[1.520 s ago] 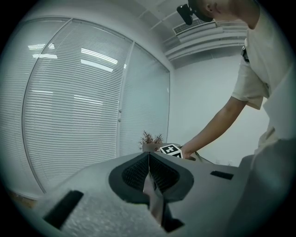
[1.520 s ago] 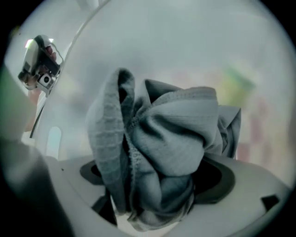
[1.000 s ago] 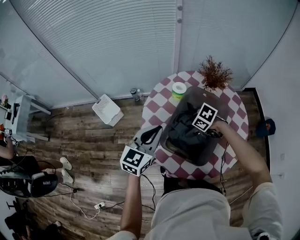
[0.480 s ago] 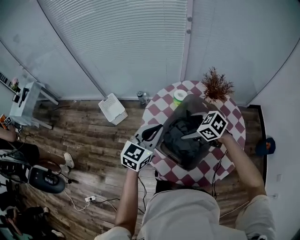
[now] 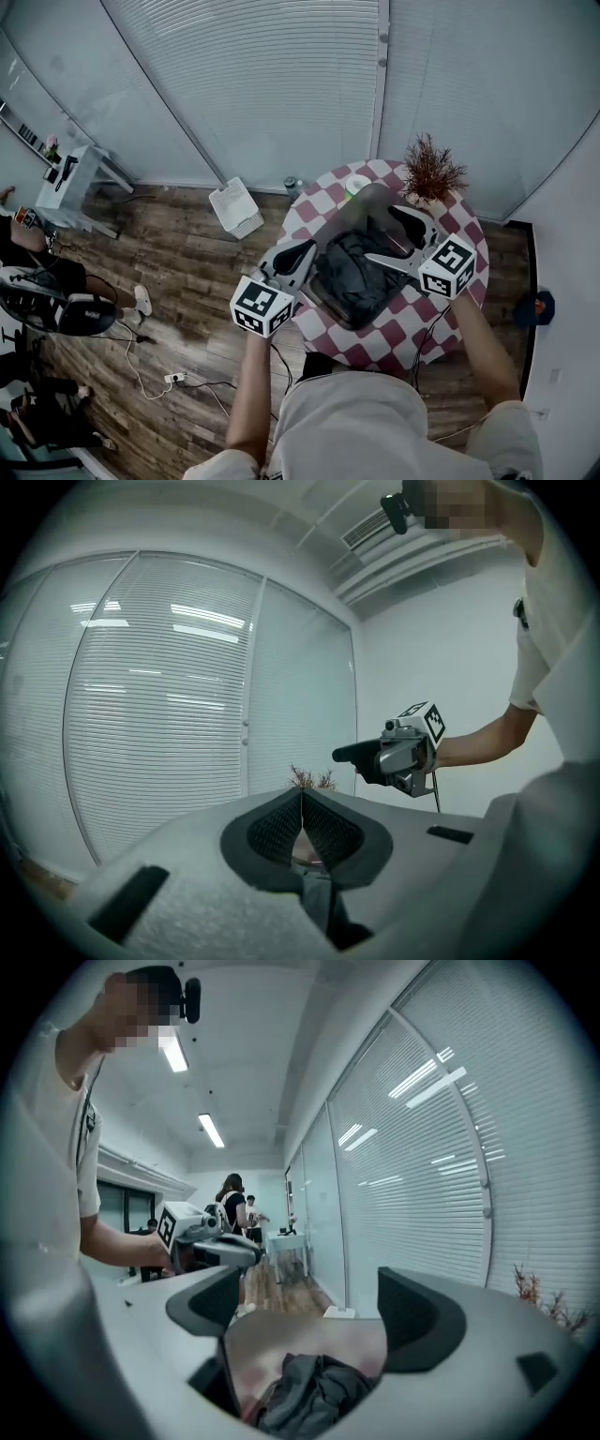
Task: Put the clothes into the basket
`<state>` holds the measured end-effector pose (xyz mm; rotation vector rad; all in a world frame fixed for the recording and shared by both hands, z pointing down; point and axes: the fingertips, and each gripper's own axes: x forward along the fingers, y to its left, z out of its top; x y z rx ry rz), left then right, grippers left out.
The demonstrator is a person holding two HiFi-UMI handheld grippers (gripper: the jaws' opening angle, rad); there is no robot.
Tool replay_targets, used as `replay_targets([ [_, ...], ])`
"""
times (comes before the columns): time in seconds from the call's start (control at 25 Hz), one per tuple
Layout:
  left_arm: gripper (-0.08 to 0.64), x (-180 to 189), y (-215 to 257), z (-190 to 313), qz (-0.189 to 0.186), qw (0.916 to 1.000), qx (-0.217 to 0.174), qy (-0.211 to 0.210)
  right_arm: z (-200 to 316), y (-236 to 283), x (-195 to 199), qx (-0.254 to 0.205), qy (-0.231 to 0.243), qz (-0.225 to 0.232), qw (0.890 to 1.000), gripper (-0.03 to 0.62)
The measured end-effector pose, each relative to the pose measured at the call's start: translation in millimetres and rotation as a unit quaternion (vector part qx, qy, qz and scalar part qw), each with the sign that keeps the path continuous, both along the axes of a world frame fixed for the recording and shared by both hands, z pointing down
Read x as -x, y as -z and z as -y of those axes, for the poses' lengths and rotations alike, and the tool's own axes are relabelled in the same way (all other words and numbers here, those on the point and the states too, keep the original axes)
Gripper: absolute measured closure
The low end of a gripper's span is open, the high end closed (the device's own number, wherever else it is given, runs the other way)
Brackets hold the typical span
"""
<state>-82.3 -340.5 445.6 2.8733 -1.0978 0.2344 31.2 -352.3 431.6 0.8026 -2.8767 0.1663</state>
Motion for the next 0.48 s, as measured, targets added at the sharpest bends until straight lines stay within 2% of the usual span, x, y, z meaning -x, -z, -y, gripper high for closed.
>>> replay_targets([
  [0.16, 0.546, -14.6, -1.4, -17.5, -0.003, 1.0000, 0.000, 0.007, -10.3, 10.4, -19.5, -0.029, -0.025, 0.036, 0.999, 0.137],
  [0.36, 0.545, -32.1, -17.3, -42.8, 0.032, 0.9994, 0.014, 0.009, -25.5, 11.1, -29.5, -0.041, -0.032, 0.055, 0.997, 0.221],
  [0.48, 0.546, -38.7, -17.9, -53.2, 0.033, 0.9993, 0.011, 0.016, -36.7, 11.0, -31.3, -0.049, -0.028, 0.059, 0.997, 0.261],
])
